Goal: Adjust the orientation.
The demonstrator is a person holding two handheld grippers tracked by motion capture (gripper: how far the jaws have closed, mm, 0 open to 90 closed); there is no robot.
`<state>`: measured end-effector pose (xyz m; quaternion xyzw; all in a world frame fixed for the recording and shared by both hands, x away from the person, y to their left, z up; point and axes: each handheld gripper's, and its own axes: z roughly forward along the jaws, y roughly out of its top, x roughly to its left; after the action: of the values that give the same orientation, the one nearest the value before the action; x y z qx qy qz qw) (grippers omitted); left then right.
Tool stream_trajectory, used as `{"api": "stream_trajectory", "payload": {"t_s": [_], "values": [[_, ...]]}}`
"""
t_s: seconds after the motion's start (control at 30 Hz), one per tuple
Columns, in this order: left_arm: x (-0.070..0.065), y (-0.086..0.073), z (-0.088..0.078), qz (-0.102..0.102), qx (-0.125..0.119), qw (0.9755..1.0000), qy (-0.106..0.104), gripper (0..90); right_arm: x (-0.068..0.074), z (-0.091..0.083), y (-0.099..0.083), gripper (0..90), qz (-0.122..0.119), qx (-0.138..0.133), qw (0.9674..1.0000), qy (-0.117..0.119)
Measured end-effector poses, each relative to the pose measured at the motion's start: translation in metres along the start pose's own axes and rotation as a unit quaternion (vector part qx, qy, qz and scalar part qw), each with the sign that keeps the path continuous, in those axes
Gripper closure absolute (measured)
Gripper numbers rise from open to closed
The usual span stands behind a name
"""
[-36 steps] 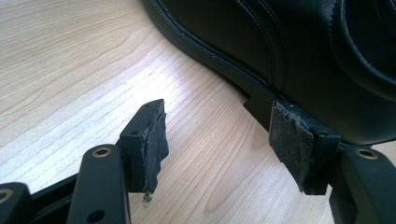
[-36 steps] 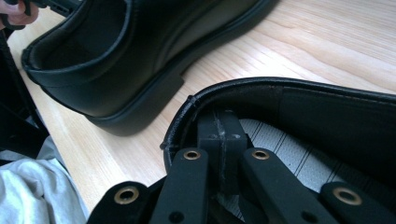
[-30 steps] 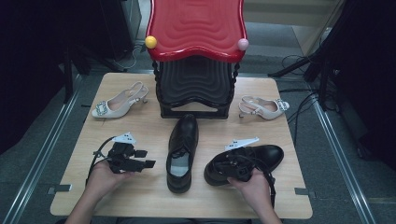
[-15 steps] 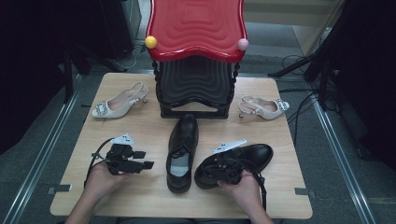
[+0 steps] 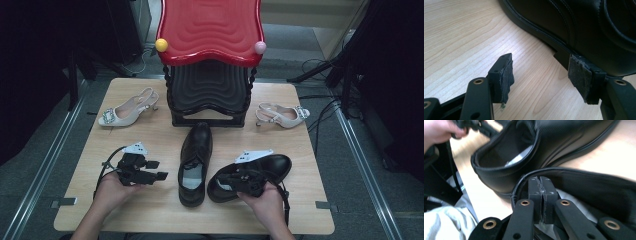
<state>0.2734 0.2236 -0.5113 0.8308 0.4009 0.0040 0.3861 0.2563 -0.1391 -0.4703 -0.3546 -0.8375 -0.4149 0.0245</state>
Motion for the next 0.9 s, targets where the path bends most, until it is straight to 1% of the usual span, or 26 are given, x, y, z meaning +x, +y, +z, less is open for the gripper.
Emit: {"api": "stream_trajectory", "payload": {"t_s": [0.03,0.07,0.1,0.13,0.17,0.2,0.23,0.27,0.3,0.33,0.4,0.43,0.53,0.6,0.67,0.7,0.77,0.83,0.9], "values": [[0.0,0.0,0.001,0.0,0.001,1.0,0.0,36.9,0.0,-0.006,0.0,90.0,-0.001,-0.015,0.9998,-0.009],[0.0,0.001,0.001,0.001,0.001,1.0,-0.001,36.9,-0.003,-0.02,0.0,90.0,-0.001,-0.04,0.9991,-0.018],[0.0,0.002,0.002,0.003,0.003,1.0,-0.001,36.9,-0.005,-0.025,0.0,90.0,0.0,-0.045,0.9987,-0.024],[-0.001,0.003,0.003,0.002,0.003,1.0,-0.001,36.9,-0.005,-0.025,0.0,90.0,0.0,-0.045,0.9987,-0.024],[0.0,0.003,0.004,0.003,0.0,1.0,-0.003,36.9,-0.008,-0.03,-0.001,90.0,0.001,-0.05,0.9983,-0.031],[-0.001,0.004,0.004,0.002,0.0,1.0,-0.003,36.9,-0.014,-0.038,-0.005,90.0,0.013,-0.056,0.9975,-0.04],[-0.001,0.005,0.005,0.004,0.003,1.0,-0.005,36.9,-0.014,-0.038,-0.005,90.0,0.013,-0.056,0.9975,-0.04],[-0.001,0.006,0.006,0.006,0.005,1.0,-0.003,36.9,-0.022,-0.044,-0.01,90.0,0.025,-0.06,0.9966,-0.05],[-0.001,0.006,0.006,0.008,0.003,1.0,-0.005,36.9,-0.022,-0.044,-0.01,90.0,0.025,-0.06,0.9966,-0.05],[-0.001,0.007,0.007,0.008,0.003,0.9999,-0.006,36.9,-0.025,-0.048,-0.012,90.0,0.032,-0.061,0.9961,-0.055],[-0.002,0.009,0.009,0.01,0.005,0.9999,-0.006,36.9,-0.032,-0.055,-0.016,90.0,0.044,-0.073,0.9951,-0.05],[-0.001,0.01,0.009,0.013,0.007,0.9999,-0.006,36.9,-0.035,-0.057,-0.018,90.0,0.048,-0.076,0.9945,-0.053],[-0.001,0.014,0.012,0.015,0.006,0.9998,-0.009,36.9,-0.043,-0.064,-0.025,90.0,0.064,-0.074,0.9923,-0.076],[-0.001,0.016,0.014,0.018,0.008,0.9997,-0.012,37.0,-0.049,-0.068,-0.03,90.0,0.076,-0.078,0.9909,-0.079],[0.0,0.017,0.016,0.017,0.002,0.9998,-0.011,36.9,-0.057,-0.074,-0.037,90.0,0.087,-0.074,0.988,-0.104],[0.0,0.018,0.018,0.015,0.0,0.9998,-0.011,36.9,-0.057,-0.074,-0.037,90.0,0.087,-0.074,0.988,-0.104],[0.001,0.019,0.02,0.01,0.0,0.9999,-0.009,36.9,-0.063,-0.076,-0.043,90.0,0.094,-0.062,0.9862,-0.121],[0.003,0.023,0.023,0.011,0.013,0.9998,-0.003,36.9,-0.07,-0.077,-0.049,90.0,0.106,-0.052,0.9843,-0.131],[0.003,0.025,0.024,0.015,0.013,0.9998,-0.002,37.0,-0.076,-0.077,-0.054,90.0,0.116,-0.046,0.9823,-0.14]]}}
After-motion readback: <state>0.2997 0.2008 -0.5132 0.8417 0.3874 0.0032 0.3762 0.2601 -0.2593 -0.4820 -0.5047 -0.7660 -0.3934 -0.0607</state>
